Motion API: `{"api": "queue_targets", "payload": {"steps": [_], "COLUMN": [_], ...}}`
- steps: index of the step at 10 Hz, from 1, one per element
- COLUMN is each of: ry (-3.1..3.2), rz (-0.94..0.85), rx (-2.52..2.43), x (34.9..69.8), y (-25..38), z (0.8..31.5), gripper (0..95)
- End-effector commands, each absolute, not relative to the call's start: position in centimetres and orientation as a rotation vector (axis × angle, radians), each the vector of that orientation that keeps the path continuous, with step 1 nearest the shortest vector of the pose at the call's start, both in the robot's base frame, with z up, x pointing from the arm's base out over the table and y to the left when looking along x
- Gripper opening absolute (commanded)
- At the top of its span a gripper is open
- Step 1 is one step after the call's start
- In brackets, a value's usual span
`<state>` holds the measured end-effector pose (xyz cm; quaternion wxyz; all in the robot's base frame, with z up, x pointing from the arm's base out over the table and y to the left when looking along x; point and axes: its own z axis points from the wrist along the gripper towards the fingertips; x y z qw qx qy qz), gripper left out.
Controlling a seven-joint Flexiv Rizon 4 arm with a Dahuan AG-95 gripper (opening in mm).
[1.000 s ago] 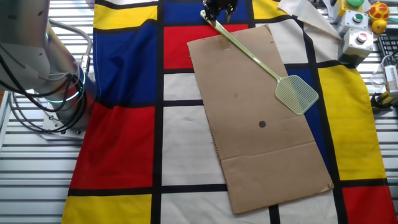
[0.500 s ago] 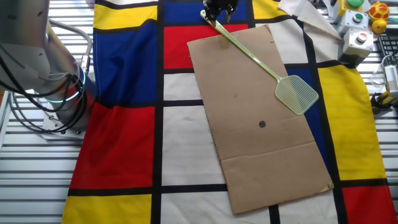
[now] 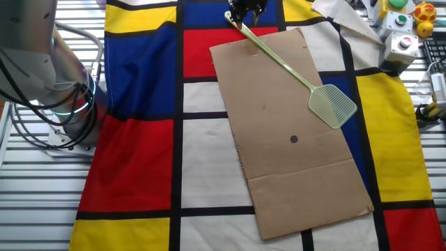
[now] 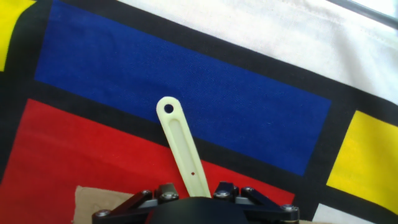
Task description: Swat with a flyswatter
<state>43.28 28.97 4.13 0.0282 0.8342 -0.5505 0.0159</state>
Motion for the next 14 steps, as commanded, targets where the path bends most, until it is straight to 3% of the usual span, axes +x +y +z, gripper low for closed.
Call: {"api": "queue_targets", "payload": {"steps": [1, 14], "ry": [-1.694, -1.683], "rz": [0.063, 0.124], "rx": [2.575, 2.603], "x": [43.2, 44.1], "y": [29.0, 28.1], "z": [4.2, 1.4], "gripper": [38.0, 38.0]}}
